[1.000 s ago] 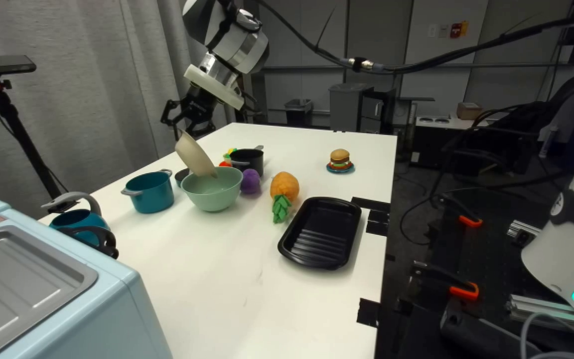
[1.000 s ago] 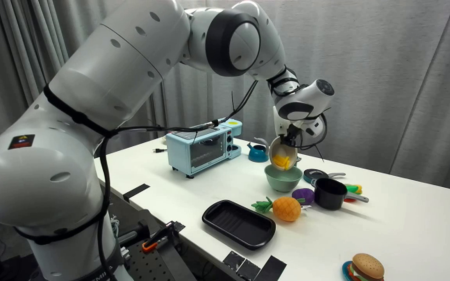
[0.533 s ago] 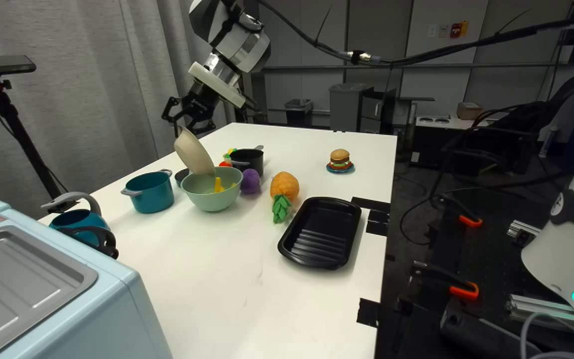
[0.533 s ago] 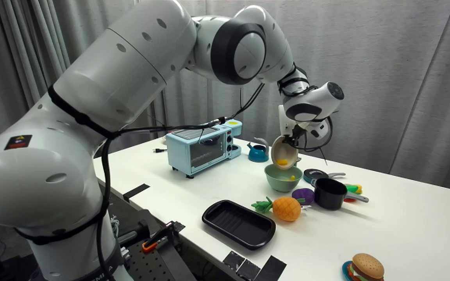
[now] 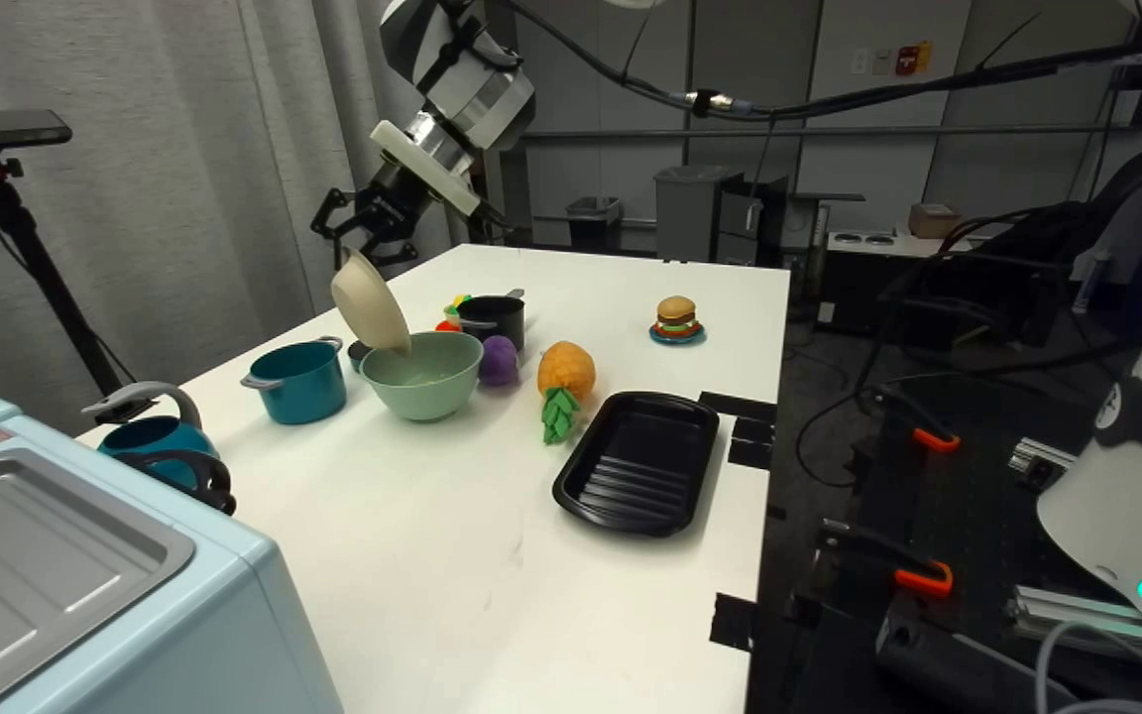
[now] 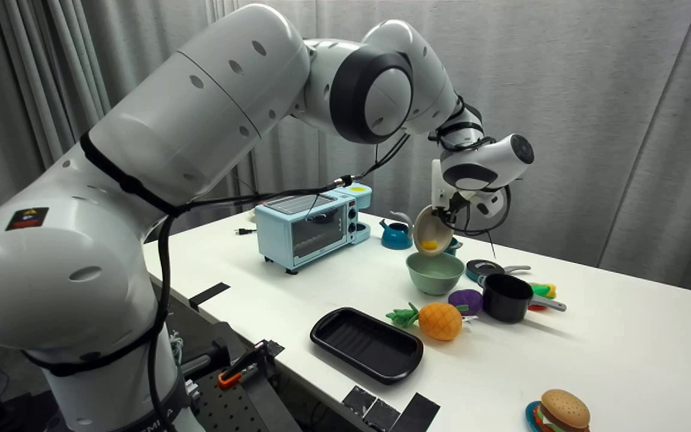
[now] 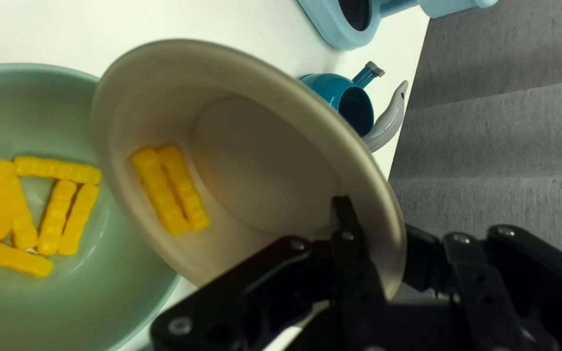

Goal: Pick the plate then pour the potatoes fries into the bowl

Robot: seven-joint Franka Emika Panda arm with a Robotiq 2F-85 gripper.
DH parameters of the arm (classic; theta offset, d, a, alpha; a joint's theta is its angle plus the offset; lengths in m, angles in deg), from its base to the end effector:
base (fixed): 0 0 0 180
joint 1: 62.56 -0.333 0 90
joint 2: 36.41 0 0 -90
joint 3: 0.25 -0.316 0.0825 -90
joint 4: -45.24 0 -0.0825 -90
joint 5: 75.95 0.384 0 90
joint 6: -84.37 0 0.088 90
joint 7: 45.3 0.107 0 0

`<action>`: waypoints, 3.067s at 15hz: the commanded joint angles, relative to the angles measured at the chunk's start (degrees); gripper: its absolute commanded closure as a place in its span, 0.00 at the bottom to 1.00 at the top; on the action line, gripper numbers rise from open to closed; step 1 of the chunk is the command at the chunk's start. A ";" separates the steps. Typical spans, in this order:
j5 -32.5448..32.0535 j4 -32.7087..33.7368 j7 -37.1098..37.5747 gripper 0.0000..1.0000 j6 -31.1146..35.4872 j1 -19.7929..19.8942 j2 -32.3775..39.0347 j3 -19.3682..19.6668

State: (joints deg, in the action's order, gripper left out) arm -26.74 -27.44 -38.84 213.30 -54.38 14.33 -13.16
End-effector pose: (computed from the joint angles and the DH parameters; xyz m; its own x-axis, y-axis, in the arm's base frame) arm 0.7671 0.0368 0.2511 0.8255 -0.5117 -0.2383 -0.5044 -0.4792 -0.7183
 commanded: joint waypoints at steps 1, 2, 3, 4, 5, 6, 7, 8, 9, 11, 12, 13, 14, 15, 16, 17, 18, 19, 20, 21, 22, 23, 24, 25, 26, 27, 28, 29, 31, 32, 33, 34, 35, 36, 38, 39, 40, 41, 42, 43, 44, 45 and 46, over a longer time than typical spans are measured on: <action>4.33 4.92 -1.62 0.99 -4.28 1.06 2.76 -0.29; 5.30 5.24 -1.58 0.99 -4.56 1.12 2.99 -0.24; 6.06 5.40 -1.66 0.99 -4.91 1.07 3.16 -0.06; 6.65 5.71 -1.68 0.99 -5.23 1.05 3.37 0.15; 7.23 6.18 -1.66 0.99 -5.90 1.24 3.55 0.28; 7.63 6.48 -1.63 0.99 -6.25 1.26 3.69 0.51; 7.95 6.78 -1.59 0.99 -6.55 1.30 3.79 0.73; 8.21 7.10 -1.61 0.99 -6.83 1.34 3.89 0.86; 8.45 7.37 -1.64 0.99 -7.21 1.38 3.99 0.97; 8.73 7.86 -1.79 0.99 -7.64 1.33 4.08 1.06; 8.72 7.96 -1.91 0.99 -7.74 1.23 4.05 1.08; 8.56 8.20 -2.15 0.99 -7.89 1.07 4.01 1.09; 8.13 8.24 -2.56 0.99 -7.92 0.84 3.82 1.25; 7.86 8.16 -3.33 0.99 -7.99 0.63 3.59 1.23; 7.47 8.14 -4.12 0.99 -7.90 0.28 3.39 1.32; 7.22 8.11 -4.90 0.99 -7.87 0.01 3.30 1.36; 6.76 7.98 -5.80 0.99 -7.70 -0.46 3.14 1.52; 6.34 7.83 -6.69 0.99 -8.00 -0.92 2.98 1.50; 5.85 7.47 -7.62 0.99 -8.16 -1.46 2.81 1.53; 4.74 7.15 -8.71 0.99 -8.59 -2.21 2.53 1.79; 3.95 6.76 -9.75 0.99 -9.00 -2.81 2.32 1.79; 2.85 6.45 -10.90 0.99 -9.73 -3.49 2.10 1.83; 1.55 6.36 -11.91 0.99 -10.52 -4.08 1.91 1.92; -0.04 6.16 -13.20 0.99 -11.20 -4.75 1.69 1.97; -1.60 6.12 -14.28 0.99 -11.72 -5.28 1.57 1.98; -3.39 6.01 -15.56 0.99 -12.03 -5.88 1.36 1.99; -5.20 5.73 -16.82 0.99 -12.02 -6.41 1.04 1.99; -6.91 5.27 -18.14 0.99 -11.59 -6.87 0.65 1.89; -10.42 4.13 -20.85 0.99 -10.57 -7.61 -0.22 1.63; -12.14 3.44 -22.36 0.99 -10.41 -7.81 -0.62 1.38; -13.91 2.70 -23.84 0.99 -9.99 -8.04 -1.12 1.20; -15.66 1.83 -25.47 0.99 -9.69 -8.13 -1.63 0.98; -17.22 1.00 -26.96 0.99 -8.73 -8.24 -2.08 0.77; -18.58 0.24 -28.20 0.99 -8.00 -8.20 -2.47 0.45; -20.60 -1.30 -30.40 0.99 -6.58 -7.93 -3.36 -0.35; -21.41 -1.99 -31.51 0.99 -5.74 -7.76 -3.82 -0.87; -21.71 -3.82 -32.63 0.99 -2.84 -8.64 -3.68 -1.54; -21.62 -6.56 -33.83 0.99 2.11 -10.25 -3.03 -2.62; -21.63 -8.06 -34.92 0.99 4.66 -10.58 -3.06 -3.67; -21.74 -9.74 -36.07 0.99 7.78 -11.07 -2.82 -4.84; -21.86 -11.28 -37.20 0.99 10.66 -11.51 -2.47 -6.08; -22.28 -12.69 -37.91 0.99 13.51 -12.32 -2.01 -7.11; -22.67 -14.14 -38.53 0.99 16.08 -12.78 -1.72 -8.13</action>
State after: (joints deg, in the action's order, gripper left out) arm -47.46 -36.83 -74.70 222.52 -66.59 12.90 -18.37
